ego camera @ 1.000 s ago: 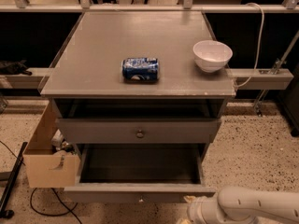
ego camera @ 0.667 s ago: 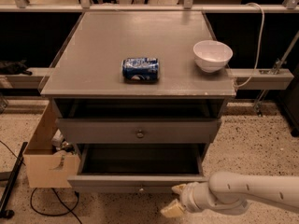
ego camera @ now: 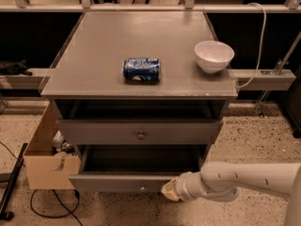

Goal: Close middle drawer

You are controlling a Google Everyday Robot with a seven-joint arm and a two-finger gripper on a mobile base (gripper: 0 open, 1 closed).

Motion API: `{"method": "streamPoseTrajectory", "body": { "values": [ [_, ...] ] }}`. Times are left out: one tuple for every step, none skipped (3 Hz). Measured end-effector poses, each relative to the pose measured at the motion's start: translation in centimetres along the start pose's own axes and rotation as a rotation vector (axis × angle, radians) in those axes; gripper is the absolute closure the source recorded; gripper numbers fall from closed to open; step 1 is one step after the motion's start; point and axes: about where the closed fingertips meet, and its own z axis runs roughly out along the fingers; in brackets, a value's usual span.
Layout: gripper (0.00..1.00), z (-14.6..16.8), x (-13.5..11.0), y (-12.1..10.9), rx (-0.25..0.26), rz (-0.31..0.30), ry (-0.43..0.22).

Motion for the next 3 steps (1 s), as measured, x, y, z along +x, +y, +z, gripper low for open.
{"method": "streamPoseTrajectory", "body": {
  "values": [
    [1.00,1.08,0.62,-2.73,0.046,-0.001,-0.001],
    [1.00,1.07,0.63,-2.71,0.046,-0.001,-0.001],
    [0.82,1.08,0.63,-2.71,0.046,-0.001,-0.001]
  ]
}}
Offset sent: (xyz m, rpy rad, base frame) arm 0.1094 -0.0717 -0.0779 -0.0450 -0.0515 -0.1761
